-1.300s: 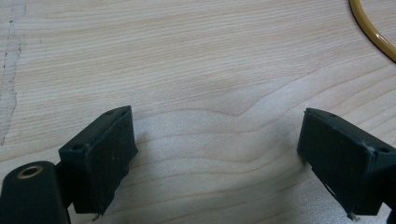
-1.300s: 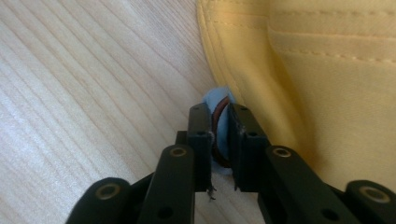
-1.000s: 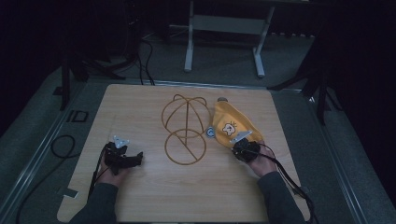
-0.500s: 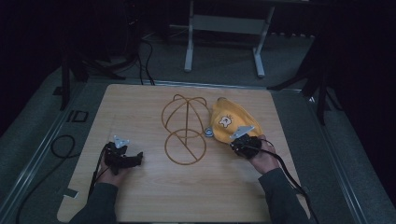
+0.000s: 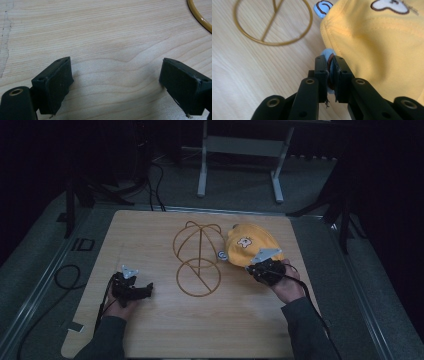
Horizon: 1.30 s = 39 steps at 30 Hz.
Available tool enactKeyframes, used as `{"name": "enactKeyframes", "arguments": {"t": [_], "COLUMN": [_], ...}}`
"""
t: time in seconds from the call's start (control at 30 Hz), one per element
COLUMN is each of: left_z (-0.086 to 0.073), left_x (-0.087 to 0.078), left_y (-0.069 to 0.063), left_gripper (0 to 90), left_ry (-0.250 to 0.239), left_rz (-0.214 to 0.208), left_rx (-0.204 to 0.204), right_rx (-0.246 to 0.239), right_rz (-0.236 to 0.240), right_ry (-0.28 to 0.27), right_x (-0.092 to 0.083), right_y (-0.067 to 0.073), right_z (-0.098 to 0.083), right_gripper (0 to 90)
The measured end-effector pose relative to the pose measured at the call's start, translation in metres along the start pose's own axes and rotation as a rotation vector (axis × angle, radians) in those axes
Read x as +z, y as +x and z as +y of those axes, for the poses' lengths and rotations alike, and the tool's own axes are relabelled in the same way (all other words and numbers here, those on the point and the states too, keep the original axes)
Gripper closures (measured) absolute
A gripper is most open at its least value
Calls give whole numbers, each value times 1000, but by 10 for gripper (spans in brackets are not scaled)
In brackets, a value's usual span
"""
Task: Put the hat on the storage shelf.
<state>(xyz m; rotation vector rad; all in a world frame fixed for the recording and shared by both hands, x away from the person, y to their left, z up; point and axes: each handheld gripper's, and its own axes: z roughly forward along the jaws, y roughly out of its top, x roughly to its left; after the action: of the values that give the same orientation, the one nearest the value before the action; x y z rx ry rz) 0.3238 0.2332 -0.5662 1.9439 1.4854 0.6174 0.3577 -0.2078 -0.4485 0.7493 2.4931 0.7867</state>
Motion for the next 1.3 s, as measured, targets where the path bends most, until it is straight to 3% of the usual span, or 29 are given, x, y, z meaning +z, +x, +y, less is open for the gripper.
{"name": "enactKeyframes", "arguments": {"t": [0.37, 0.63, 0.7, 0.83, 0.93, 1.3], "left_z": [0, 0, 0, 0, 0, 0], "left_x": [0, 0, 0, 0, 0, 0], "left_y": [0, 0, 0, 0, 0, 0], "left_gripper": [115, 115, 115, 115, 115, 115], "left_ry": [2, 2, 2, 0, 1, 0], "left_rz": [-1, -1, -1, -1, -1, 0], "left_rx": [2, 2, 2, 2, 3, 2], "right_rx": [18, 50, 77, 77, 72, 48], "right_rz": [-17, -29, -23, -10, 4, 48], "right_ry": [-89, -129, -143, -88, -76, 7], "right_x": [-34, -52, -58, -59, -58, -41], "right_y": [-7, -14, -21, -26, -26, -24], "right_z": [11, 9, 4, -5, -5, 4], "right_gripper": [831, 828, 826, 774, 754, 707]}}
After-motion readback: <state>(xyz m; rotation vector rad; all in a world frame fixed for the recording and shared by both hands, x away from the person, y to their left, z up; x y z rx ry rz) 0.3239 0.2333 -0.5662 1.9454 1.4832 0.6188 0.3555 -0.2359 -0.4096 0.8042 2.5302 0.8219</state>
